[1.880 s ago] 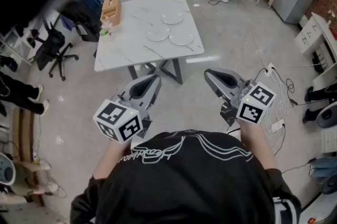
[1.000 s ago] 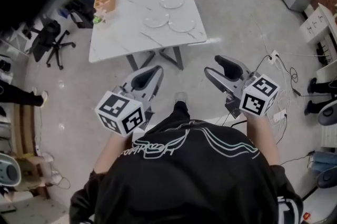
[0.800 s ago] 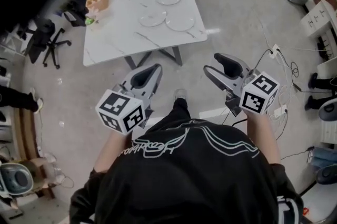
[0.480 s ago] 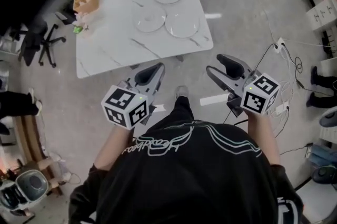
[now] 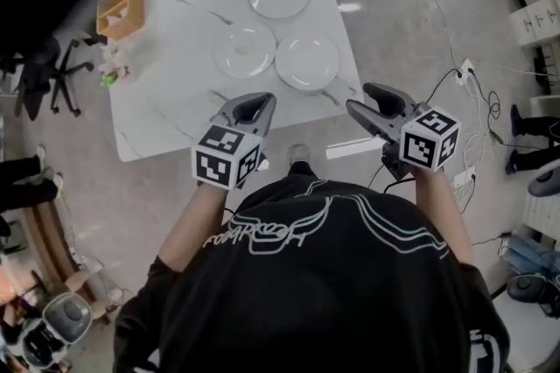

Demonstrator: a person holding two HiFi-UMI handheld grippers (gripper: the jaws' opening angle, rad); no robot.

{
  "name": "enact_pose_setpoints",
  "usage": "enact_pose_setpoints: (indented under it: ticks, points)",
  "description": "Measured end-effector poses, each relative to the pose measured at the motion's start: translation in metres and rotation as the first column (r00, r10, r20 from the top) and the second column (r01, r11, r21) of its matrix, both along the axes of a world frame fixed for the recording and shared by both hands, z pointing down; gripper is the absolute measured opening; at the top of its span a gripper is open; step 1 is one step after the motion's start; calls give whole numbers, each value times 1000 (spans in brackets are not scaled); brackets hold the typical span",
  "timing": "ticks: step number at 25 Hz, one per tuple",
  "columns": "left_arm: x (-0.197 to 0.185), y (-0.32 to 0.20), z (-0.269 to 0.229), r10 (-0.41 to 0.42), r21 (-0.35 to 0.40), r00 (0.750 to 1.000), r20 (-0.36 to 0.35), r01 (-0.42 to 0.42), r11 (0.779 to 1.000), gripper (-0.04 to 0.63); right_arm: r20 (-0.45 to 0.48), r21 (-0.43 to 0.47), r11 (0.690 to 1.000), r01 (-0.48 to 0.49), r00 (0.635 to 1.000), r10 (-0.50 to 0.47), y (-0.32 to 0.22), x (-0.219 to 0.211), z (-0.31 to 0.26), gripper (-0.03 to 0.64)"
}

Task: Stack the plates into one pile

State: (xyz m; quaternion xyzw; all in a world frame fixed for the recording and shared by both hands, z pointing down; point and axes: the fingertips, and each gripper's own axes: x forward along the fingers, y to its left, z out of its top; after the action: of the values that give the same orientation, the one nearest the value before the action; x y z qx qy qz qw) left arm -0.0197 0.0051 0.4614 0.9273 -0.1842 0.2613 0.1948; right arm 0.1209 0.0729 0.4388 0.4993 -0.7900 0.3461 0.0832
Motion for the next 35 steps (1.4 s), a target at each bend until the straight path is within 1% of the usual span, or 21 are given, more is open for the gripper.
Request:
enact_pose_setpoints:
  ticks: [3, 11, 16, 19, 25, 30, 35]
  points:
    - [8, -17, 15, 21, 9, 998, 55, -22, 1000, 25, -8, -18, 1000, -10, 1000, 10, -15, 8, 10, 247]
    - [34, -41, 48, 44, 8, 989, 145, -45, 999, 25, -21, -67, 998, -6, 1000, 4, -40, 20, 33, 247]
    - [49, -55, 66, 39, 25, 973, 229, -46, 999, 25, 2, -117, 993, 29, 1000, -29, -57, 30, 55, 247]
    - [52, -60, 79, 39, 10, 959, 280, -44, 999, 25, 14, -150, 987, 54, 999, -53, -66, 36, 67, 247]
    - [53, -68, 93, 32, -22, 944, 328, -26, 999, 25, 33, -175, 980, 98, 995, -94, -87, 44, 76, 247]
    - [54, -73, 96, 35, -55, 946, 323, -18, 998, 25, 40, -196, 972, 131, 991, -126, -96, 45, 82, 247]
    - [52, -71, 105, 55, -48, 929, 365, -40, 998, 25, 26, -228, 962, 151, 988, -149, -103, 40, 90, 247]
